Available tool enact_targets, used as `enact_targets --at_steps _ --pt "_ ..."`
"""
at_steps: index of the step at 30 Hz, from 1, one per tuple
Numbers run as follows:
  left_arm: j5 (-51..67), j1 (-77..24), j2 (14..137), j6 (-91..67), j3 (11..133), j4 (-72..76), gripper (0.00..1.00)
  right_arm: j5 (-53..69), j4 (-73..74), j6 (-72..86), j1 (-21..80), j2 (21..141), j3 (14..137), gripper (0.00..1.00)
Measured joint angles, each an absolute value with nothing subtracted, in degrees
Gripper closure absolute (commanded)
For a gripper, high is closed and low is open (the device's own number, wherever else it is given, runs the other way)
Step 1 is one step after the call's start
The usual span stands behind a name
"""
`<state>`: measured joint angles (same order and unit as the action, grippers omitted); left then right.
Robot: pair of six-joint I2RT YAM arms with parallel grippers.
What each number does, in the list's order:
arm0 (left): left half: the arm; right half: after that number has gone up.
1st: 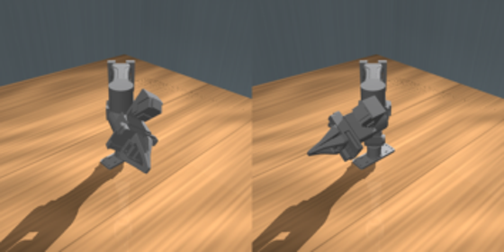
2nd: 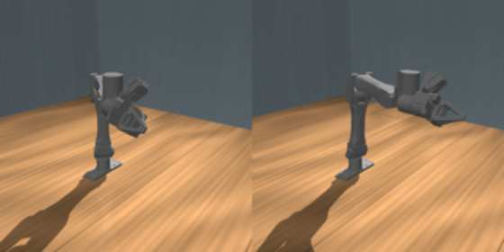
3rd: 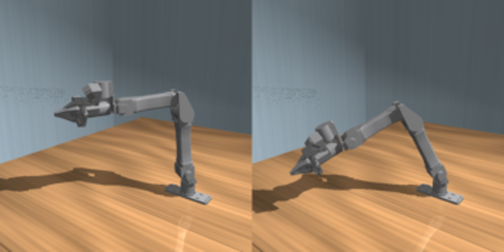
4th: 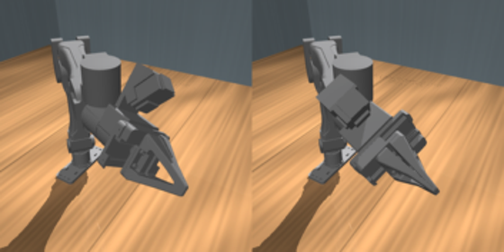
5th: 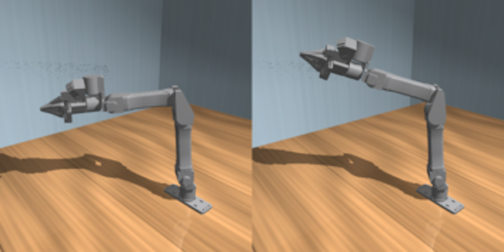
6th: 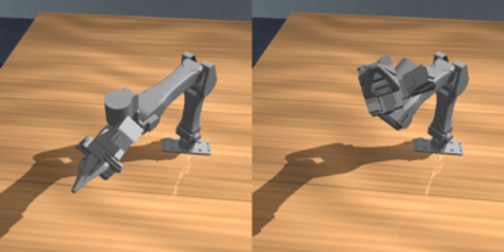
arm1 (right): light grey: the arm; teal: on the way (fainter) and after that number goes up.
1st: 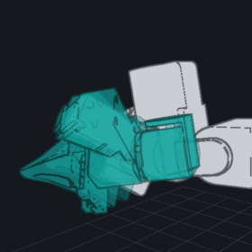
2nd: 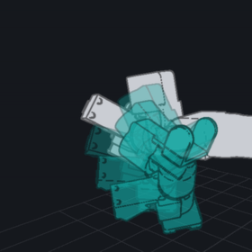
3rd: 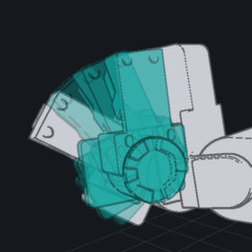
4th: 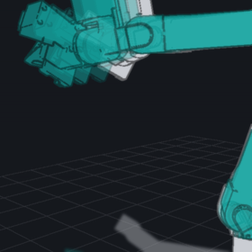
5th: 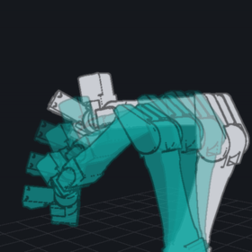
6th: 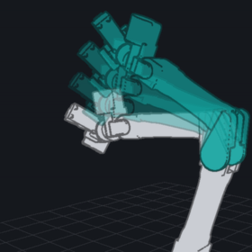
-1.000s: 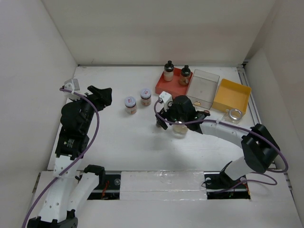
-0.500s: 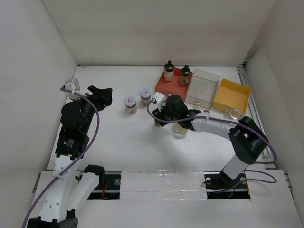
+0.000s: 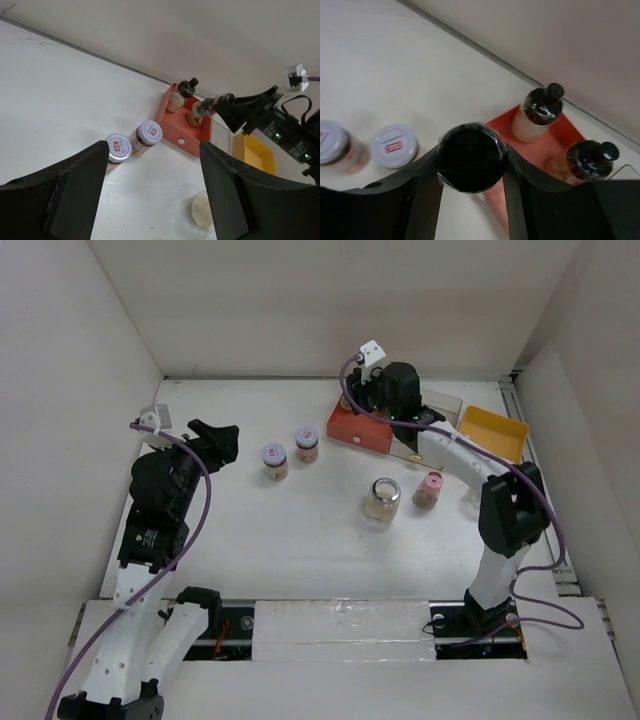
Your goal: Organize the condiment bottles
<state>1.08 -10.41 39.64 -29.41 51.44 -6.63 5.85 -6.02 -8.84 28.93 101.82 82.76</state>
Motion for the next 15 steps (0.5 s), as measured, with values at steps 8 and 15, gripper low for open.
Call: enact_targets --at_steps 8,15 --pt "1.02 -10.41 40.40 -29.21 51.42 -6.63 0.31 7.09 -5.48 -8.95 22.94 115.70 89.89 0.74" --pt "1.02 -10.41 41.21 -28.99 51.42 -6.63 0.31 8.60 -3.86 -9.04 22.46 121.69 92.01 0.74"
